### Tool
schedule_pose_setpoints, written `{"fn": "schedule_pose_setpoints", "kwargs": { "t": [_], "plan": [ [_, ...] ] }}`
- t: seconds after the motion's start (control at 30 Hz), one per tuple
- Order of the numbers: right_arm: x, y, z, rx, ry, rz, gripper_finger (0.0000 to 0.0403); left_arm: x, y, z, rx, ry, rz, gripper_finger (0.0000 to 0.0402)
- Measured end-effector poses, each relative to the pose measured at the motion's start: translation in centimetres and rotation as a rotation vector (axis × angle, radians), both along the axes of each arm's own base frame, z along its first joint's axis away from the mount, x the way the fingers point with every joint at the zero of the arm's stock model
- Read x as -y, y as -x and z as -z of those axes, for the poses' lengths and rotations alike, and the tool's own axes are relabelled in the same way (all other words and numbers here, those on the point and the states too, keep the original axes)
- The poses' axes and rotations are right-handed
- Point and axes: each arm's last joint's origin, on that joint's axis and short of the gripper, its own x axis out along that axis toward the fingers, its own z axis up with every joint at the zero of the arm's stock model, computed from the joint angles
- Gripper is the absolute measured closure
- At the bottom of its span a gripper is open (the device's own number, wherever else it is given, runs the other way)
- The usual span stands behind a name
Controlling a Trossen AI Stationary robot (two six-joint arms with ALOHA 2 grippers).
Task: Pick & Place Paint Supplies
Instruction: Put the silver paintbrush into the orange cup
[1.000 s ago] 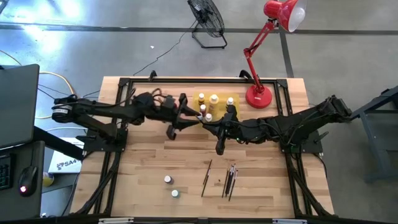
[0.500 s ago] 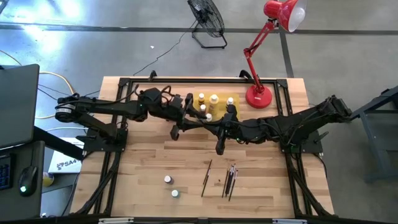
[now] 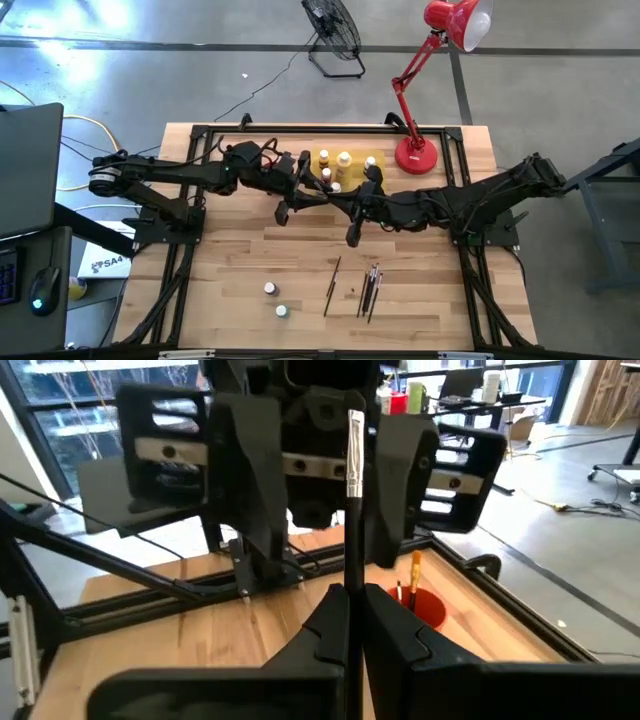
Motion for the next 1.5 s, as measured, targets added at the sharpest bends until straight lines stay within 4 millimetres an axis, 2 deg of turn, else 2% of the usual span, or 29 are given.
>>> {"fn": "schedule_pose_setpoints", "kwargs": {
  "t": [0.27,0.6,0.7,0.97,1.07,1.23,1.37,1.5],
  "plan": [
    [0.0,0.0,0.0,0.003,-0.001,0.0,0.0399,0.0,0.0,0.0,0.003,0.001,-0.007,0.0261],
    [0.0,0.0,-0.1,0.009,-0.003,-0.003,0.0399,0.0,0.0,0.0,0.002,0.002,-0.013,0.0365],
    [0.0,0.0,-0.2,0.018,-0.007,-0.001,0.0399,-0.1,0.0,-0.1,0.007,0.0,-0.015,0.0385],
    [0.0,0.0,-0.2,0.017,-0.006,-0.001,0.0397,-0.1,0.0,0.0,0.008,-0.005,-0.025,0.0388],
    [0.0,0.0,-0.2,0.017,-0.006,-0.003,0.0378,-0.1,0.0,0.0,0.007,-0.005,-0.025,0.0388],
    [-0.1,0.1,-0.3,0.018,-0.014,-0.048,0.0316,-0.1,0.0,0.0,0.001,-0.004,-0.028,0.0388],
    [-0.2,1.3,-1.0,0.009,-0.011,-0.059,0.0268,-0.1,0.4,-0.3,0.012,-0.029,-0.065,0.0388],
    [-0.3,3.2,-2.1,0.0,-0.027,-0.064,0.0242,-0.2,2.0,-1.4,0.011,-0.087,-0.137,0.0388]
  ]
}}
